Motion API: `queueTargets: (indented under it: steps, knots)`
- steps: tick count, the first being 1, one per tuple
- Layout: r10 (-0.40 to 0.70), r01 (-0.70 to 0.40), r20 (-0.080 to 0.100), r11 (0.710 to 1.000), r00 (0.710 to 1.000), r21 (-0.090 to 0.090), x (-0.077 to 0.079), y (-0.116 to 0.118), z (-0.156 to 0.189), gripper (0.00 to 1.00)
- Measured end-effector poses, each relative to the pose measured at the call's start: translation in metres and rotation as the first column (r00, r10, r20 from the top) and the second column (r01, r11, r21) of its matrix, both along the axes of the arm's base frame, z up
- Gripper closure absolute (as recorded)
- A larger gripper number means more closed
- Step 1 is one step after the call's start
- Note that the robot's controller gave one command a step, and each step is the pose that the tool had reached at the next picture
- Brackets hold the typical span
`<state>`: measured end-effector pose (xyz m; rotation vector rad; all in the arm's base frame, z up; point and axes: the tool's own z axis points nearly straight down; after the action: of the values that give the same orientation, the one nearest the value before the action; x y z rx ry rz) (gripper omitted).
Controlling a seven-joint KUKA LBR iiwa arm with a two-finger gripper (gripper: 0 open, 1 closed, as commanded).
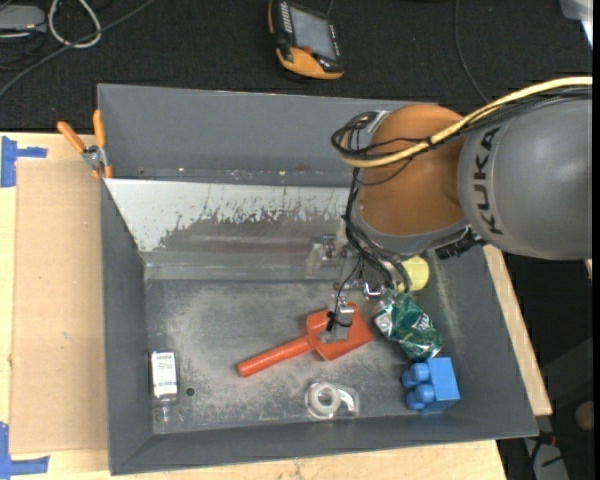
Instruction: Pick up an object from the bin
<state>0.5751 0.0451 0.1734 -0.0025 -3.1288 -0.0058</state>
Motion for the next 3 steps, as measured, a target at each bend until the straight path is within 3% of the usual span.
queueTargets:
  steps: [1, 2, 3]
  knots:
    - [-0.008, 0.008, 0.003, 1.0, 1.0, -0.001, -0.042, 0.017, 0.007, 0.0]
    - [-0.183, 0.183, 0.006, 0.983, 0.983, -0.002, -0.036, 0.015, -0.002, 0.0]
    - [0.08, -0.08, 0.007, 0.997, 0.997, 0.001, -0.025, 0.032, 0.01, 0.0]
